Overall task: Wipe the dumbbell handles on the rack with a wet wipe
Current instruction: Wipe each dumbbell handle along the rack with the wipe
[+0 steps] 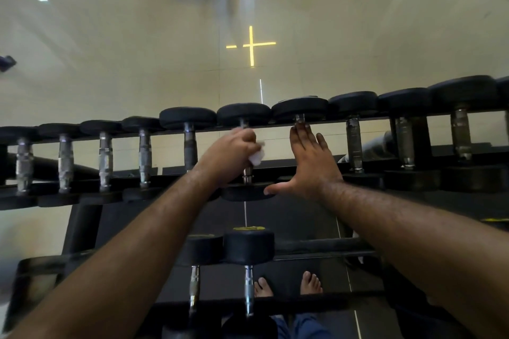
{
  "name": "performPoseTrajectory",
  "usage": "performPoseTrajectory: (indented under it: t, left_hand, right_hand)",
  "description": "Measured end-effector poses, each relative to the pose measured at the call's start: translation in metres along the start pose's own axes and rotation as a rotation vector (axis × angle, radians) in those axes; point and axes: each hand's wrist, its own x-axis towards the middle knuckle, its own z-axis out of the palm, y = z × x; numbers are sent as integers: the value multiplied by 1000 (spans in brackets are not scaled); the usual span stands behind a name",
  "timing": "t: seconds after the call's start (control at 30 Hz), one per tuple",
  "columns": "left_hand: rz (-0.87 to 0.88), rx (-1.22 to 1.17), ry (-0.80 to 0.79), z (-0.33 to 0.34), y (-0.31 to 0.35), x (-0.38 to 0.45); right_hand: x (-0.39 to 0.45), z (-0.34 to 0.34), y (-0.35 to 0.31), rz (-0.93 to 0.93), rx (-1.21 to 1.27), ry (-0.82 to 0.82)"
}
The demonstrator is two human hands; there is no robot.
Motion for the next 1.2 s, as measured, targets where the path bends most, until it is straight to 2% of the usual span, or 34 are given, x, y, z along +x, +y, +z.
performPoseTrajectory:
  t: [0.03,0.07,0.1,0.23,0.3,0.4,0.47,0.53,0.57,0.6,0.73,0.87,0.93,1.03,1.13,1.2]
  left_hand:
    - [-38,67,100,3,1,6]
    - [-62,135,134,2,5,13]
    - [-61,185,86,3,9,19]
    - [74,133,-470,2,29,23]
    - [-5,-7,-551,-3,26,15]
    - [-237,-276,-632,-27,0,-1]
    - [-359,-419,-548,-41,-17,-12]
    - [-470,-527,-321,-40,-14,-12]
    - [-473,-541,-268,-36,-3,-9]
    - [-440,-524,-281,-28,9,-5]
    - [-264,-397,-515,-9,43,8]
    - [-317,-506,-656,-41,5,-13]
    - [-394,-516,-631,-59,-17,-27]
    - [-540,-461,-492,-52,-20,-33]
    - [-611,-353,-565,-27,11,-29]
    - [-612,-299,-540,-26,26,-29]
  right_hand:
    - [-1,-1,-1,2,-4,0]
    - [-1,-2,-1,4,-5,2]
    - [-1,-2,-2,5,-4,3]
    - [-2,-4,-3,2,5,0]
    - [-3,-4,-3,6,-3,-4]
    - [-4,-5,-3,10,-12,-2]
    - [-4,-5,-3,10,-13,-7]
    - [-4,-5,-3,13,-16,-9]
    - [-4,-5,-3,11,-16,-13]
    - [-3,-5,-4,9,-15,-12]
    - [-3,-6,-5,12,-2,-9]
    - [-3,-5,-5,14,-4,-14]
    - [-3,-5,-5,17,-10,-14]
    - [-3,-5,-4,12,-3,-19]
    - [-3,-7,-5,10,-2,-15]
    - [-4,-7,-5,6,0,-11]
